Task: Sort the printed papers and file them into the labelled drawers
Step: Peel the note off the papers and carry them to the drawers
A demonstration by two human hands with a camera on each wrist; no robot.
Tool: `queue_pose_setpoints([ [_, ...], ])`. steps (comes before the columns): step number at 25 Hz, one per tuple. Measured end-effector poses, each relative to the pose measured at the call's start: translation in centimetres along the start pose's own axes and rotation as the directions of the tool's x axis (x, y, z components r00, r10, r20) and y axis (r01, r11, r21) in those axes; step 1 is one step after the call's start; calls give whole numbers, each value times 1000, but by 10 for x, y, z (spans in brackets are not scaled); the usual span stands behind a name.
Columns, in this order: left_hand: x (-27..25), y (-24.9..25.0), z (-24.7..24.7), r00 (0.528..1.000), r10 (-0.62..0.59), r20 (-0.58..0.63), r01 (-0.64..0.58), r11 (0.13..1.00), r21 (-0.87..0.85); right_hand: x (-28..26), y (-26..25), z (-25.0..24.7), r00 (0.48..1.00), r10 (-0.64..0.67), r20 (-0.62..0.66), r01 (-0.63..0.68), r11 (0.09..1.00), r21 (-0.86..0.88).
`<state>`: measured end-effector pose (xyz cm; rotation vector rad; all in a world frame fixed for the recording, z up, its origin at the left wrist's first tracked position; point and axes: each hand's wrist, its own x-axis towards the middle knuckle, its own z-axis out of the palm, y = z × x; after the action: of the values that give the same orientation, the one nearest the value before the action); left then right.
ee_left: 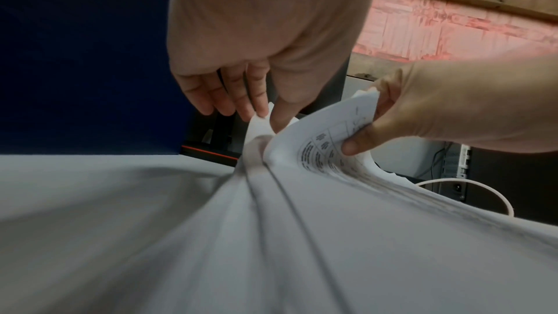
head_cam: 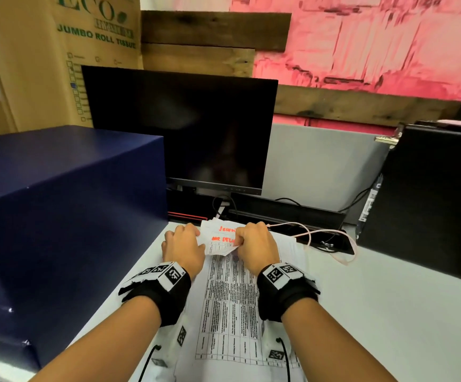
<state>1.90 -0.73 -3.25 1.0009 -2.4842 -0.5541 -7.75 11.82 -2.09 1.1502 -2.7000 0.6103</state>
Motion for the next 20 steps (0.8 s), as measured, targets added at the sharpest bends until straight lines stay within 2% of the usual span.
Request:
queue_pose_setpoints([
  [4,-1,3,2,995,6,-101,-10,999,-39,1,5,6,1000,6,0,-6,999,51],
  [7,-1,0,1,991,39,-131,-37,999,20,0,4,6,999,32,15,-33,995,93],
  [11,4,-1,2,991,52,-122,-44,997,65,-2,4,3,999,-24,38,20,993,119],
  [15,2,0,5,993,53,-107,-47,997,66,-8,2,-2,995,-99,20,98,994,43],
  [17,0,-1,6,995,48,-89,-51,998,-29,-10,1,-3,992,-130,0,130,991,42],
  [20,-2,-1,6,1000,-13,-7,11,959,-283,-7,1,-1,996,-90,11,89,996,24],
])
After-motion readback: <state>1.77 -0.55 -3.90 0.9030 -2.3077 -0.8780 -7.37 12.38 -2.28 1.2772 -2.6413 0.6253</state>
